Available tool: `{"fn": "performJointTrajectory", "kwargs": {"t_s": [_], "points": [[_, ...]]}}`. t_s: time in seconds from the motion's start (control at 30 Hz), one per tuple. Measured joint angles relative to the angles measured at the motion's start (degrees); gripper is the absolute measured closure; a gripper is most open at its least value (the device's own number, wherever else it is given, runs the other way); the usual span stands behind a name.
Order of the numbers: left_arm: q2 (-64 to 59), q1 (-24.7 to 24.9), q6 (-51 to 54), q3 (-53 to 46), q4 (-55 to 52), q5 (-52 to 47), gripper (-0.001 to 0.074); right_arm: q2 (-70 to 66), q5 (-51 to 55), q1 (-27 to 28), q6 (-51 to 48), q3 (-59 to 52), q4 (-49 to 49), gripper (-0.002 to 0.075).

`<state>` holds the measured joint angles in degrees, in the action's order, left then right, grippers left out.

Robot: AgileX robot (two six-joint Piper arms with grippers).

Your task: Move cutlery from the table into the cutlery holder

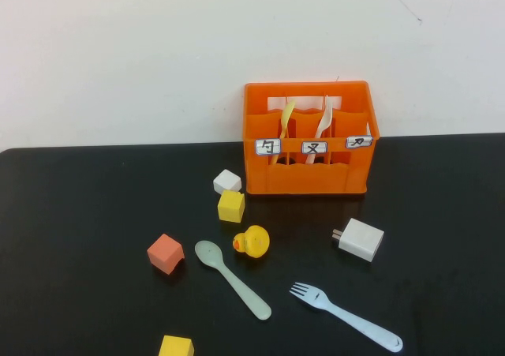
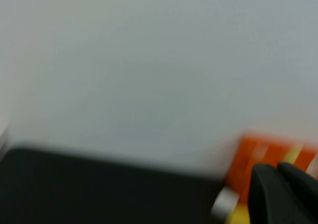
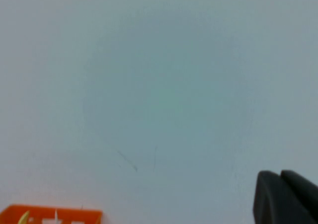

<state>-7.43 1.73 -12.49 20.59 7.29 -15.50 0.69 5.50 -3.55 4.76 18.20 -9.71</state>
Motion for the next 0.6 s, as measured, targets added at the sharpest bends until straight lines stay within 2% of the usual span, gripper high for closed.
{"fn": "performJointTrajectory", "kwargs": {"t_s": [0.1, 0.2, 0.43, 0.6], "points": [[-5.36, 0.0, 0.39, 2.53, -4.02, -9.76, 0.0737, 0.0, 10.3, 0.0, -0.54, 2.67, 3.08, 0.0728], [-9.45, 0.0, 0.52, 2.96, -5.28, -13.77, 0.0736, -0.93, 17.75, 0.0, -5.79, 4.2, 7.97, 0.0728], [-12.59, 0.0, 0.52, 2.99, -4.89, -15.6, 0.0736, -9.33, 29.43, 0.0, -30.5, 4.74, 26.89, 0.0728], [-13.33, 0.0, -3.12, 3.2, 1.08, -16.82, 0.0736, -17.38, 33.87, 0.0, -39.14, 4.74, 31.61, 0.0728]]}}
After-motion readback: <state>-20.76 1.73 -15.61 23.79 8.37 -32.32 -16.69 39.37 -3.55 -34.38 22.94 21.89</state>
